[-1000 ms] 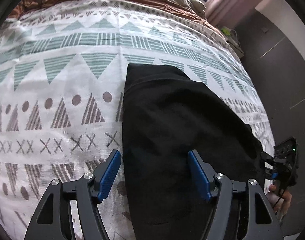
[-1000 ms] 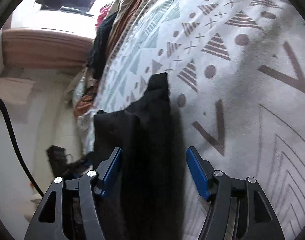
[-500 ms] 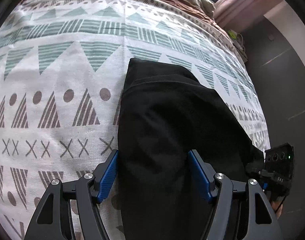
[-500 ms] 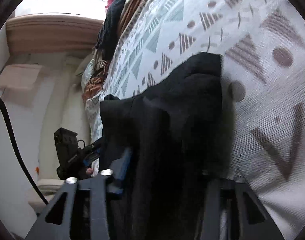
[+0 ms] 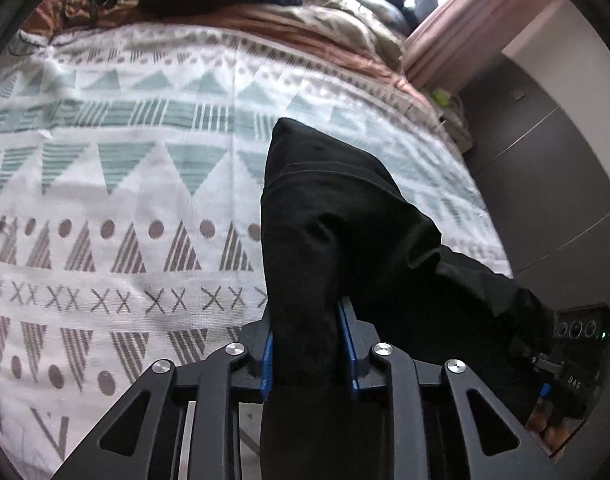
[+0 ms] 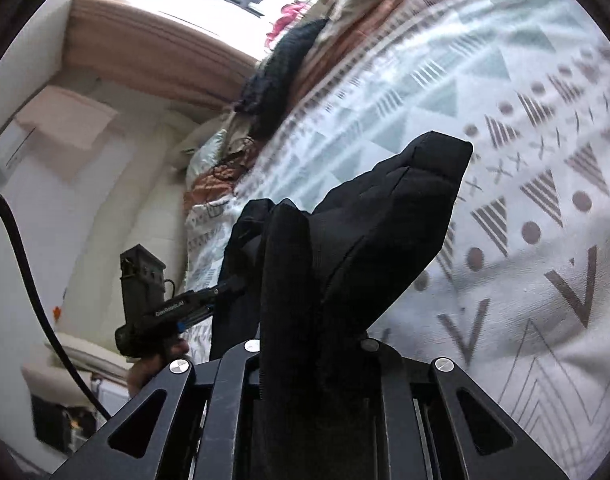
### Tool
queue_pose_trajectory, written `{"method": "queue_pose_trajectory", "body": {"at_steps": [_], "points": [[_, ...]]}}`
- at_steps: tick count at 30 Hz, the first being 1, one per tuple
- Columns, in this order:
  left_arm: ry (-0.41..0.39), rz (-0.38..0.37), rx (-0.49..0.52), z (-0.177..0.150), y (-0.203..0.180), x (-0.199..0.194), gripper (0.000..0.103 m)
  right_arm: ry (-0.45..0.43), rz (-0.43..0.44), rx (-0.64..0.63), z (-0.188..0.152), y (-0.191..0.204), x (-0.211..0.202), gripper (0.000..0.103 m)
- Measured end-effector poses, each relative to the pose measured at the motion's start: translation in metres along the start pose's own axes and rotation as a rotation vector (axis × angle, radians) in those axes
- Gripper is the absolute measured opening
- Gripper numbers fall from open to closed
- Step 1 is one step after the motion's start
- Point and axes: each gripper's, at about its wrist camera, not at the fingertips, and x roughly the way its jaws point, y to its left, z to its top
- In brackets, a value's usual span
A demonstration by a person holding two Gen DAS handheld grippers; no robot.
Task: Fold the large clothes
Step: 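Lift the folded jacket with both tools and carry it toward the headboard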
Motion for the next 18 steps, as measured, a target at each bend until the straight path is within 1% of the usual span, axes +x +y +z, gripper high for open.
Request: {"method": "queue_pose_trajectory", "body": {"at_steps": [3, 4, 7, 10, 15, 18], "points": [[-0.026, -0.012, 0.014, 0.0, -0.008, -0.022, 0.023, -0.049, -0.006, -0.037, -0.01, 0.023, -0.014, 0.015], [-0.039, -0.011, 0.021, 0.0, -0.011, -0.032, 0.023, -0.071, -0.017, -0.07, -0.015, 0.038, -0.02, 0.015], [-0.1, -0.013, 0.033, 0.0, -0.016, -0.07, 0.022, -0.106, -0.009, -0.1, -0.017, 0.066, -0.03, 0.015], [-0.164, -0.044, 0.038, 0.004, -0.018, -0.11, 0.021, -0.141, -0.015, -0.153, -0.018, 0.097, -0.041, 0.015], [-0.256, -0.054, 0.067, 0.003, -0.022, -0.167, 0.021, -0.176, -0.019, -0.196, -0.022, 0.142, -0.05, 0.015], [-0.293, -0.057, 0.069, 0.005, -0.019, -0.192, 0.021, -0.201, -0.036, -0.227, -0.025, 0.17, -0.05, 0.015]]}}
